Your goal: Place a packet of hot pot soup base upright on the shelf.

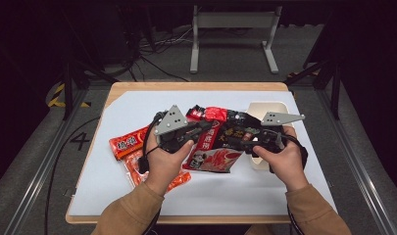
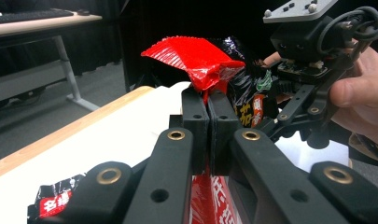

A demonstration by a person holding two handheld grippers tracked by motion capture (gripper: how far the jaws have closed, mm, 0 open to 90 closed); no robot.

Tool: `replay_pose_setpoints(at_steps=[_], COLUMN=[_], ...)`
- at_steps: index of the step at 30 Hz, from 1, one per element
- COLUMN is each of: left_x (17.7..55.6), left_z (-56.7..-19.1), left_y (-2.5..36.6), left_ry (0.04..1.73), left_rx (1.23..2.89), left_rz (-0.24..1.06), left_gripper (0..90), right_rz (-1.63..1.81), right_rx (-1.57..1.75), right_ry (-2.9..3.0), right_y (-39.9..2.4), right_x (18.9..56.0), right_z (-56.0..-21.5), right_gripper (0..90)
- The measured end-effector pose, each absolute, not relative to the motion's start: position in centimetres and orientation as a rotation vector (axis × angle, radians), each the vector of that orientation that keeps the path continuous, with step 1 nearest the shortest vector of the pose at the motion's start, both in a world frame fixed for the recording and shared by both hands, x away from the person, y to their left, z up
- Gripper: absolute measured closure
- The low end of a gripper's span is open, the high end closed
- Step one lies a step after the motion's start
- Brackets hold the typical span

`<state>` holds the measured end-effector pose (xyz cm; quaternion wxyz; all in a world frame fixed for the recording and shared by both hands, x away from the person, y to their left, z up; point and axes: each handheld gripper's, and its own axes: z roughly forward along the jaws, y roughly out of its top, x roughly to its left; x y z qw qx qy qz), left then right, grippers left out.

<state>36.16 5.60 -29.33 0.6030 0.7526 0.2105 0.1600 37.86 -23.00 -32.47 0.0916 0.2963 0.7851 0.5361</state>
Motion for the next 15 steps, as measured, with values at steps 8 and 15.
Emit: replay_pose_setpoints(at_steps=[8,15], left_x=[36.4,36.7], left_z=[-29.4,-29.2], left_y=[6.1,6.7], left_ry=[0.507,0.523], left_rx=[1.733,1.741], left_rz=[0.375,0.373], left_gripper=[88.2,84.8], right_rz=[1.504,1.473], right_rx=[0.767,0.697], right_ry=[2.400,2.410], right_y=[-23.0,-23.0], right_x=[37.9,38.0], right_z=[-31.5,-30.4], right_gripper=[76.0,80.4])
